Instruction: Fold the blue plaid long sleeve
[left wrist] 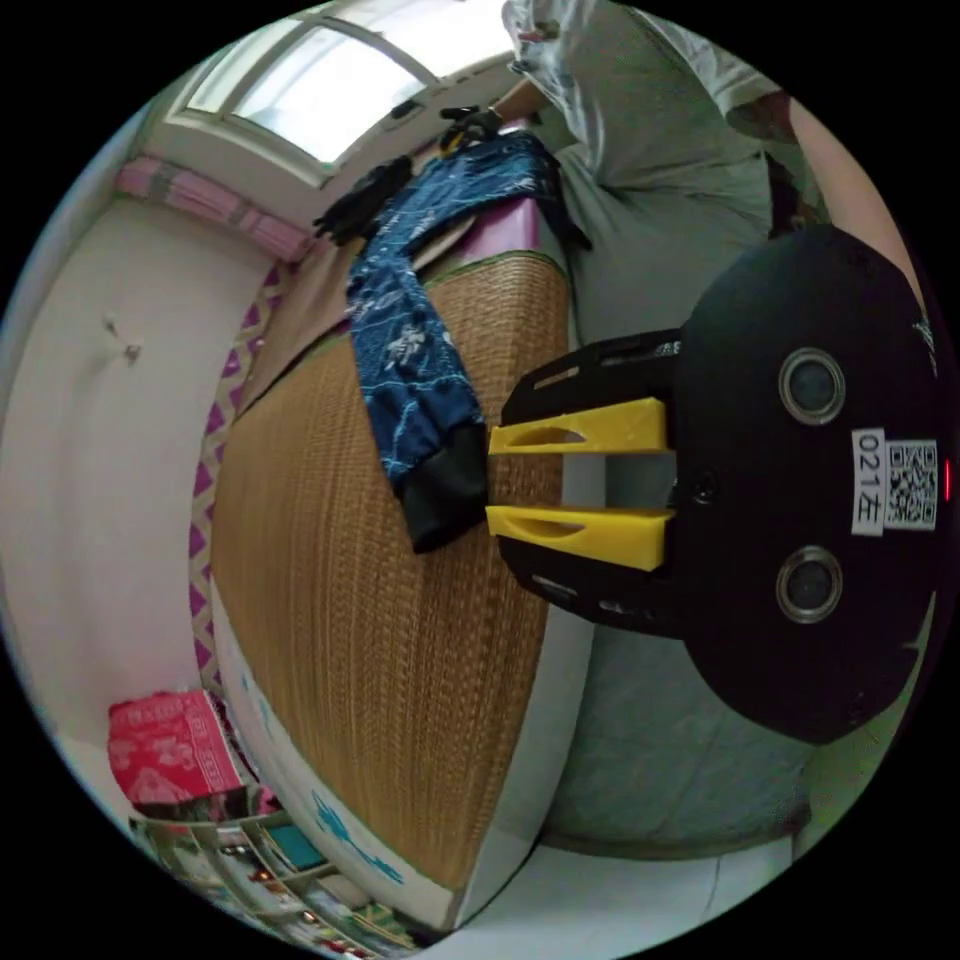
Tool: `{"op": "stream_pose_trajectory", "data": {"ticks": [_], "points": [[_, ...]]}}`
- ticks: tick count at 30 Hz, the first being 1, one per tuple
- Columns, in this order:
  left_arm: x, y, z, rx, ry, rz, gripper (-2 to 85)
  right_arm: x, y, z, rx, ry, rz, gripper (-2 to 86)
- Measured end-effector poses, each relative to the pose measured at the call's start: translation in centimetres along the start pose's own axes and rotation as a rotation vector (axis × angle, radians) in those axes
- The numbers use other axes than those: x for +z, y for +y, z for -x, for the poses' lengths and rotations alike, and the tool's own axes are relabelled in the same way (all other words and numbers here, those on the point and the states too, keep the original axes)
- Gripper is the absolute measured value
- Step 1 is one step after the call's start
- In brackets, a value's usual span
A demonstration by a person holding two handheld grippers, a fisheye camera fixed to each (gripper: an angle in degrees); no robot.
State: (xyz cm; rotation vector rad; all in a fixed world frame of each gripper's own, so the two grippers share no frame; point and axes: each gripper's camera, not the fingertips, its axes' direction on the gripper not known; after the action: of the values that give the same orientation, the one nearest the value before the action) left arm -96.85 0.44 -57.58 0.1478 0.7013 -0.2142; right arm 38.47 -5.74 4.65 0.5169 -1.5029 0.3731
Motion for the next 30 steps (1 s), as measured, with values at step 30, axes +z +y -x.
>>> {"op": "stream_pose_trajectory", "data": {"ticks": [30], "points": [[1.7, -1.3, 6.4, -0.327, 0.260, 0.232, -1.0, 1.7, 0.4, -0.7, -0.002, 0.003, -0.012, -0.6]]}}
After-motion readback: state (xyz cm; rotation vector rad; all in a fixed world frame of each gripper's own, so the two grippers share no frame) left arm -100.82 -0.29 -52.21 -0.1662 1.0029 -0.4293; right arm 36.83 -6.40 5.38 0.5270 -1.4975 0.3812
